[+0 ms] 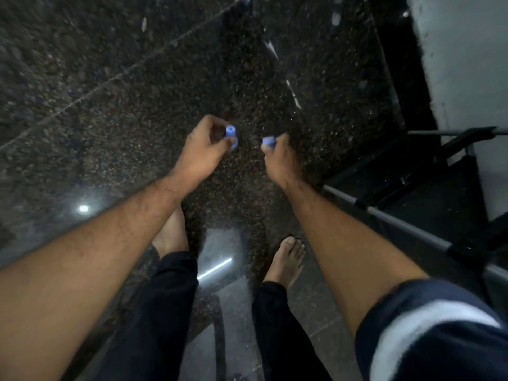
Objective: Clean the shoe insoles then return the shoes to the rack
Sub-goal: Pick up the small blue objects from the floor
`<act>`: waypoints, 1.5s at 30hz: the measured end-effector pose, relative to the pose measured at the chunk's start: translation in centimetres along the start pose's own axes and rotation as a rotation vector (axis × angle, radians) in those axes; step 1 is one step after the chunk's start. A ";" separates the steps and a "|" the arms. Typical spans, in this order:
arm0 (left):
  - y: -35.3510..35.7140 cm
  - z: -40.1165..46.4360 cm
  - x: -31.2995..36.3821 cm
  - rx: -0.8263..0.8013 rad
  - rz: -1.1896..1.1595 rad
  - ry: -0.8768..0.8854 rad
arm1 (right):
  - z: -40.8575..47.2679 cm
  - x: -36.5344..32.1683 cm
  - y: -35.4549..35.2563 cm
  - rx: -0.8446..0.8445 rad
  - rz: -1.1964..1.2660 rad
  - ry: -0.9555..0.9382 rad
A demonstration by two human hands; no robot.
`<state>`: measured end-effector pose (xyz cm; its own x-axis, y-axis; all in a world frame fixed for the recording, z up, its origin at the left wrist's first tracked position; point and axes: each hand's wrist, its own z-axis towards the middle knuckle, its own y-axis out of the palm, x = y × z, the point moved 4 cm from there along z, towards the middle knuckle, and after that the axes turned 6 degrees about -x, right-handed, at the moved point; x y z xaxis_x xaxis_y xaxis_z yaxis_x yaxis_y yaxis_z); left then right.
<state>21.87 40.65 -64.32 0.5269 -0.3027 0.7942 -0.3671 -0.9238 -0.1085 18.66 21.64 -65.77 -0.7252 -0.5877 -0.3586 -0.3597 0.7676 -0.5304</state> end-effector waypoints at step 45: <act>37.7 -74.1 45.6 -1.103 0.761 0.667 | -95.2 26.2 -29.3 0.868 1.042 -0.031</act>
<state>-24.77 9.45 12.09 -0.3771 -0.1768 0.9091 -0.9245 0.1307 -0.3581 -45.69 8.10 13.47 -0.4138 0.1481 -0.8982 0.8348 0.4553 -0.3095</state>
